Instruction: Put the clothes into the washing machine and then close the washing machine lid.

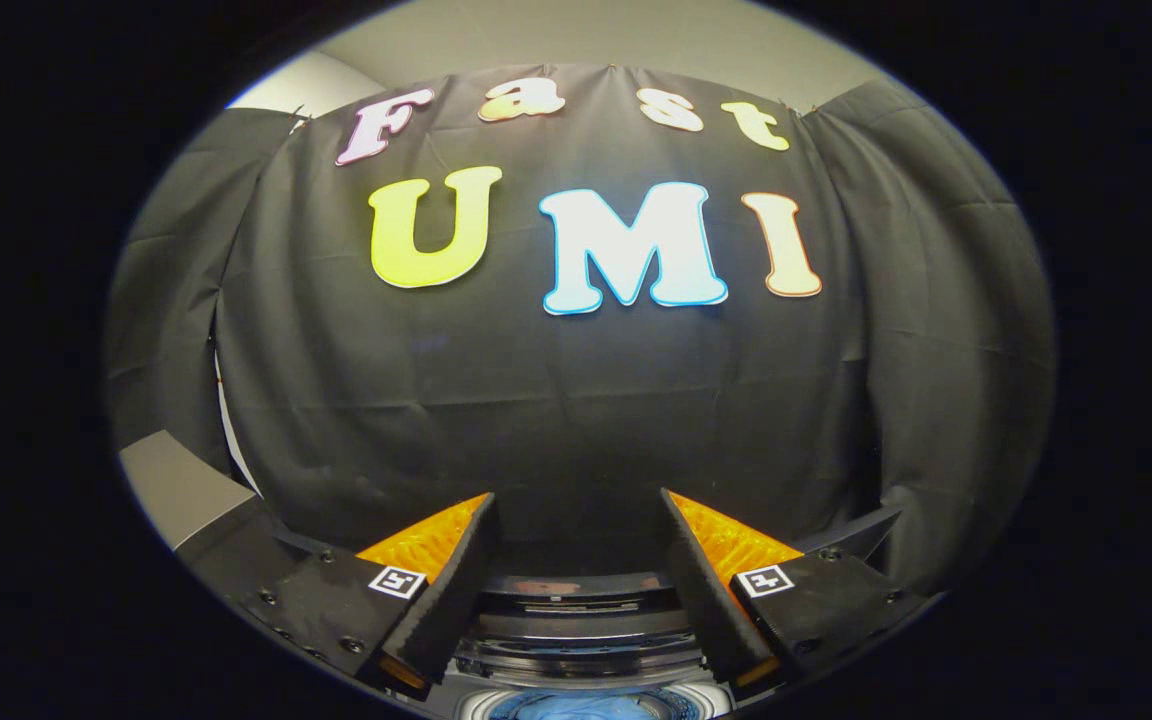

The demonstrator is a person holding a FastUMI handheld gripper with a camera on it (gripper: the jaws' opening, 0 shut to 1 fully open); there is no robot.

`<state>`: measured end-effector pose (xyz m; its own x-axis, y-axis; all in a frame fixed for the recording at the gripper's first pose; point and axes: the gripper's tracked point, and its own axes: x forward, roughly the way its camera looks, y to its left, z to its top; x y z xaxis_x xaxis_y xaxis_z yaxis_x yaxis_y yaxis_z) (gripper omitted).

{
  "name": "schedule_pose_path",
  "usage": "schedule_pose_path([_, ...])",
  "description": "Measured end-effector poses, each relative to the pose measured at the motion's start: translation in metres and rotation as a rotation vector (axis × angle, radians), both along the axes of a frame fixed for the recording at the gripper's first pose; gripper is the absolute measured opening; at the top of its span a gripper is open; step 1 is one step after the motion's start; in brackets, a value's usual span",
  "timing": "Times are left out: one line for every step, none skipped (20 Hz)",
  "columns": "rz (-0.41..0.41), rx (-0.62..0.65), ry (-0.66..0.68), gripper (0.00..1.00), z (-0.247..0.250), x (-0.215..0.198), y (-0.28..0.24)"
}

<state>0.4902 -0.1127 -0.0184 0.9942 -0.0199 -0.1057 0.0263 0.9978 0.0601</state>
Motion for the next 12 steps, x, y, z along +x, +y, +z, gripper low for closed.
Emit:
schedule_pose_path([0.001, -0.001, -0.004, 0.97, 0.000, -0.004, 0.000])
schedule_pose_path([0.002, -0.002, -0.008, 0.97, -0.001, -0.007, 0.000])
schedule_pose_path([0.003, -0.002, -0.012, 0.97, -0.001, -0.011, 0.000])
schedule_pose_path([0.003, -0.002, -0.018, 0.97, 0.000, -0.015, 0.001])
schedule_pose_path([0.005, -0.004, -0.023, 0.97, 0.000, -0.019, 0.001])
schedule_pose_path([0.007, -0.005, -0.029, 0.97, 0.000, -0.022, 0.001])
schedule_pose_path([0.010, -0.005, -0.034, 0.97, -0.001, -0.027, 0.001])
schedule_pose_path([0.012, -0.006, -0.036, 0.97, -0.002, -0.030, 0.001])
schedule_pose_path([0.013, -0.008, -0.036, 0.97, -0.002, -0.033, 0.001])
schedule_pose_path([0.013, -0.009, -0.038, 0.97, -0.003, -0.037, 0.002])
schedule_pose_path([0.013, -0.010, -0.040, 0.97, -0.003, -0.044, 0.002])
schedule_pose_path([0.012, -0.011, -0.042, 0.97, -0.004, -0.050, 0.003])
